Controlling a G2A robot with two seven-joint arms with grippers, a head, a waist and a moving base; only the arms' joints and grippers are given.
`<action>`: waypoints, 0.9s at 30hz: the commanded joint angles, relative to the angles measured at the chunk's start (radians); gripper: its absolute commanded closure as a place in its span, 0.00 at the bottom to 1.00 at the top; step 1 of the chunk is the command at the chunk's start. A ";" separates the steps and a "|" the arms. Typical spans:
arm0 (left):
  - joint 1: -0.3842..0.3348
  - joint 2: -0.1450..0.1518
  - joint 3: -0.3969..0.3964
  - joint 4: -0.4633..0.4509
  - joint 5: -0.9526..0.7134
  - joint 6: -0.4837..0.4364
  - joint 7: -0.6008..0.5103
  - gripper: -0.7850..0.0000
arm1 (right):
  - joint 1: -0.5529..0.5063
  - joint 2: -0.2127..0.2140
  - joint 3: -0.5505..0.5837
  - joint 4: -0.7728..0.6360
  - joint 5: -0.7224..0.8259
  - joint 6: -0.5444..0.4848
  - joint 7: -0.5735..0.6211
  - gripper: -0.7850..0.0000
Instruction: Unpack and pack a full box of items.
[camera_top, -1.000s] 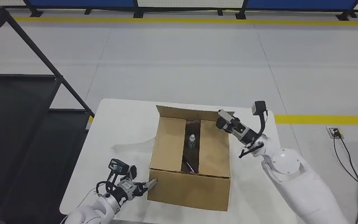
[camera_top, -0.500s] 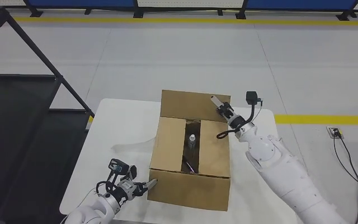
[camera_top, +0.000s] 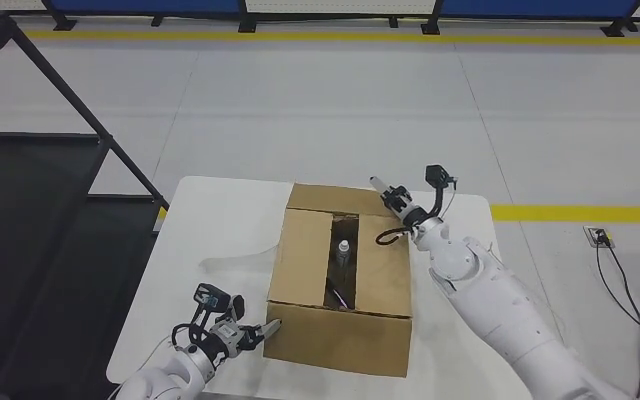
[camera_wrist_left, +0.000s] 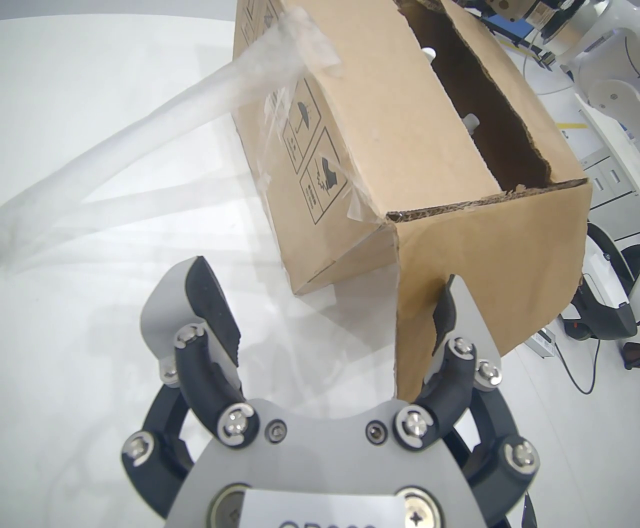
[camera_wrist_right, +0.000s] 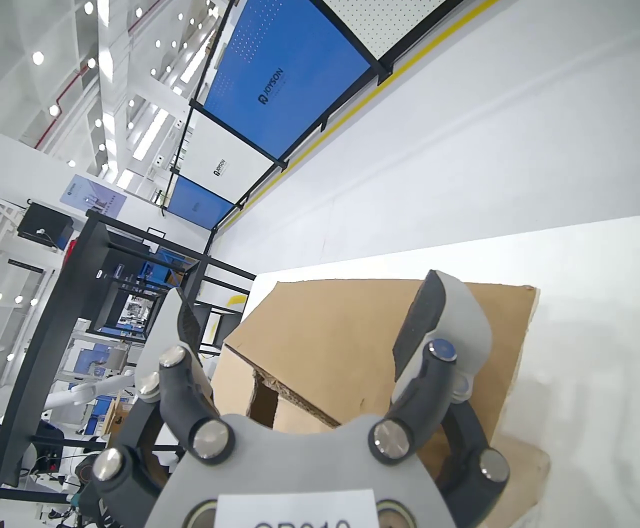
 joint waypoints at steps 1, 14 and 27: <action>0.004 0.000 -0.006 -0.005 -0.018 0.001 0.014 0.00 | -0.005 -0.002 0.012 -0.006 0.006 -0.030 0.000 0.00; -0.008 -0.003 -0.093 0.014 -0.197 0.159 0.107 0.00 | -0.197 0.074 0.174 -0.365 0.137 -0.085 0.549 0.00; -0.130 -0.017 0.031 0.153 -0.067 0.256 0.131 0.00 | -0.322 0.097 0.189 -0.616 0.079 0.159 0.704 0.00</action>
